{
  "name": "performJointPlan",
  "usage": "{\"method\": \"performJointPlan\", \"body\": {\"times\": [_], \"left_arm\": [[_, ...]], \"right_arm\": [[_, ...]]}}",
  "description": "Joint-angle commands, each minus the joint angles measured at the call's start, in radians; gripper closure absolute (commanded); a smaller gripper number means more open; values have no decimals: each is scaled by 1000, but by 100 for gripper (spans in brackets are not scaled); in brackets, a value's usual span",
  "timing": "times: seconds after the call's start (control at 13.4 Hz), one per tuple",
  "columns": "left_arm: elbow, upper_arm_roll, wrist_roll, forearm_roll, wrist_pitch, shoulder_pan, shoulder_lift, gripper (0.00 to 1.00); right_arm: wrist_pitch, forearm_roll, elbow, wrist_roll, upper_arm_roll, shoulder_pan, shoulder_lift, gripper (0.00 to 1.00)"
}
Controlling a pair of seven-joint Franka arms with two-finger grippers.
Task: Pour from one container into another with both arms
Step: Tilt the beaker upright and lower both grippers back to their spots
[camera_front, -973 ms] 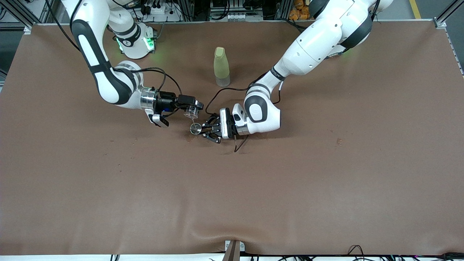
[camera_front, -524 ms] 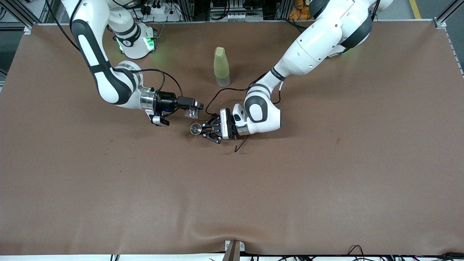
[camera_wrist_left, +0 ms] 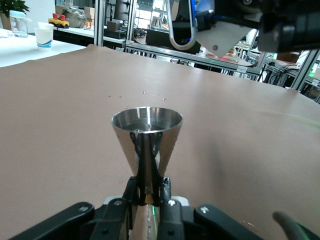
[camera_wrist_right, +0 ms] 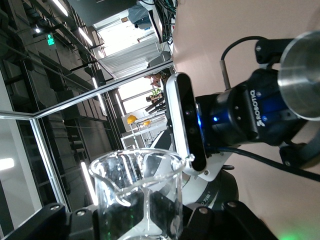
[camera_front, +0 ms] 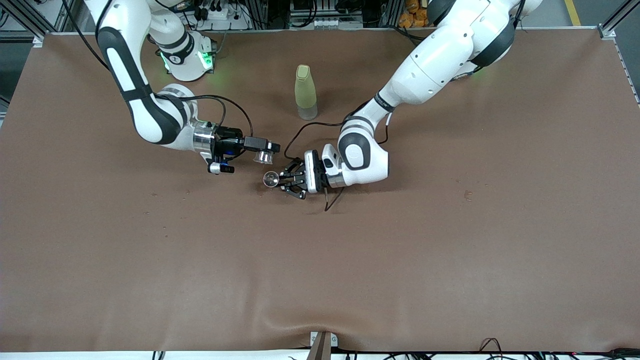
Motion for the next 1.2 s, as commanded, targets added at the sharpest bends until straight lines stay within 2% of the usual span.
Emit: {"method": "performJointPlan", "body": {"times": [0.0, 0.15, 0.3, 0.67, 0.97, 1.12], "left_arm": [[-40, -8, 37, -29, -6, 34, -47, 100], [-81, -8, 37, -23, -24, 63, -78, 100], [-142, -7, 39, -20, -52, 101, -121, 100], [-314, -8, 37, 81, -162, 234, -268, 100], [-490, -7, 36, 207, -297, 406, -407, 100], [-561, -7, 39, 285, -366, 510, -455, 100]], "right_arm": [[-1, 24, -11, 25, -2, 3, -27, 100], [-2, 21, -8, -39, -5, 1, -32, 100], [-7, -15, 0, -313, -28, -14, -41, 100], [-16, -267, 60, -873, -138, -74, -47, 100], [-22, -383, 69, -1176, -143, -173, -45, 100], [-80, -433, 86, -1282, -145, -233, -39, 100]]}}
